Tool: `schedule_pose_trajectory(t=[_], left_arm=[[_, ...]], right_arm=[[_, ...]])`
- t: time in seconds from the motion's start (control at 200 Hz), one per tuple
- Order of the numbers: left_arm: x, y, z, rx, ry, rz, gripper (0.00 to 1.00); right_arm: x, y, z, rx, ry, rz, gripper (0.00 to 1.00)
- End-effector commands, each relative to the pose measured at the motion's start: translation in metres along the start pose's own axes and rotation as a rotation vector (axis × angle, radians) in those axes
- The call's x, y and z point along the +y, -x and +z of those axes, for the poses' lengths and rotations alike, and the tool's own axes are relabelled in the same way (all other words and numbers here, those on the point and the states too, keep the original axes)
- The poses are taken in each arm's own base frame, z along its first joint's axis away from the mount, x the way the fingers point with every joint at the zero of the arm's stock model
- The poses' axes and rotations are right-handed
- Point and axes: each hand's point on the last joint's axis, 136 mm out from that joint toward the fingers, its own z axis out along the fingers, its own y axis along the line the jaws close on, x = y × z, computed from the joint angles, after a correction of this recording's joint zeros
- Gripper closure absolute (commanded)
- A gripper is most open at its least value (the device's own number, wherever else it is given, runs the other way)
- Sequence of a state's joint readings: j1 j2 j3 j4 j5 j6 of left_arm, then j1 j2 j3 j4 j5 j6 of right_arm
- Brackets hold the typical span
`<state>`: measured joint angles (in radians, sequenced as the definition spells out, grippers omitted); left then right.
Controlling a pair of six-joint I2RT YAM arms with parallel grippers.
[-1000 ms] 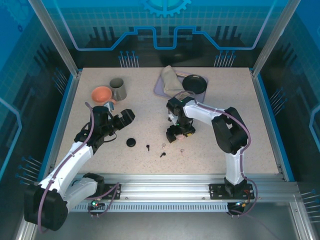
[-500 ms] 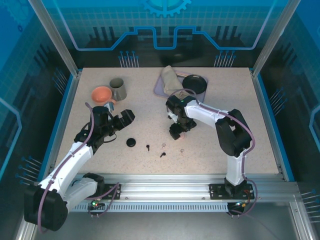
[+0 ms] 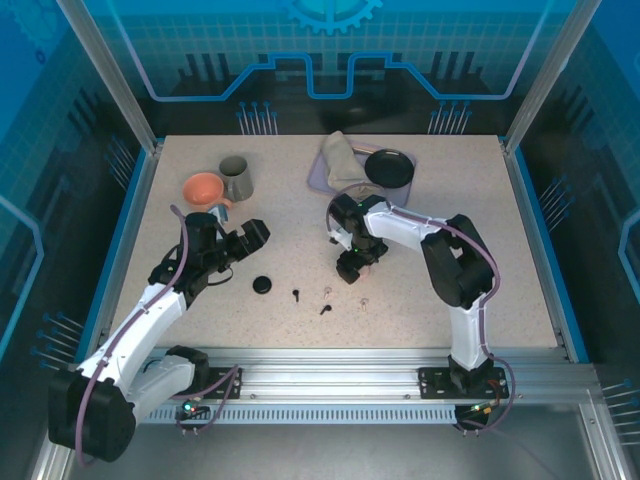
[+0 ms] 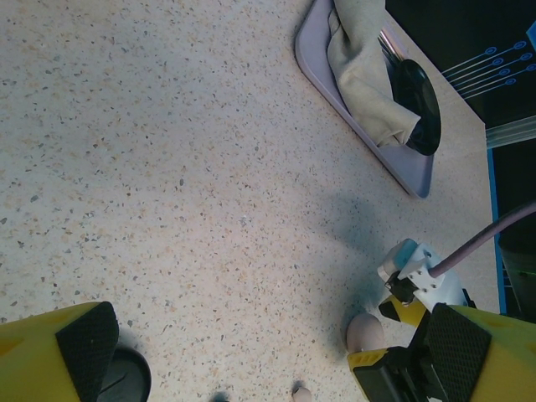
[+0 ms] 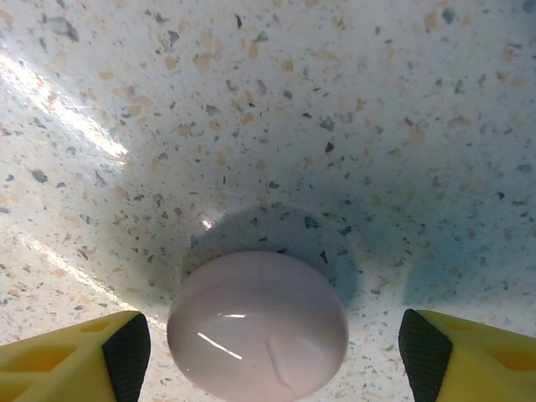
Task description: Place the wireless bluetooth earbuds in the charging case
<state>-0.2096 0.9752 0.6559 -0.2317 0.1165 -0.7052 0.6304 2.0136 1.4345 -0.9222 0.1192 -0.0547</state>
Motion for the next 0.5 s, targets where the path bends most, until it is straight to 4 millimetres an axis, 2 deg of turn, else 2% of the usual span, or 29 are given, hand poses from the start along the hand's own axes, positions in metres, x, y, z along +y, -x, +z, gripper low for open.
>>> schedule_pose_trajectory(t=[0.0, 0.27, 0.36, 0.495], left_arm=[[-0.0074, 0.0071, -0.0027, -0.014, -0.001, 0.021, 0.01], [-0.0055, 0.0059, 0.0010, -0.005, 0.007, 0.017, 0.01], [-0.0059, 0.0062, 0.0007, -0.006, 0.006, 0.019, 0.01], [-0.0059, 0.0063, 0.0006, -0.006, 0.006, 0.020, 0.01]], right_arm=[[0.0114, 0.0022, 0.0055, 0.025, 0.022, -0.086, 0.19], [0.0139, 0.0068, 0.0075, 0.029, 0.037, -0.135, 0.22], [0.0150, 0.0038, 0.0101, 0.047, 0.044, -0.141, 0.26], [0.0173, -0.0016, 0.0132, 0.066, 0.060, -0.146, 0.26]])
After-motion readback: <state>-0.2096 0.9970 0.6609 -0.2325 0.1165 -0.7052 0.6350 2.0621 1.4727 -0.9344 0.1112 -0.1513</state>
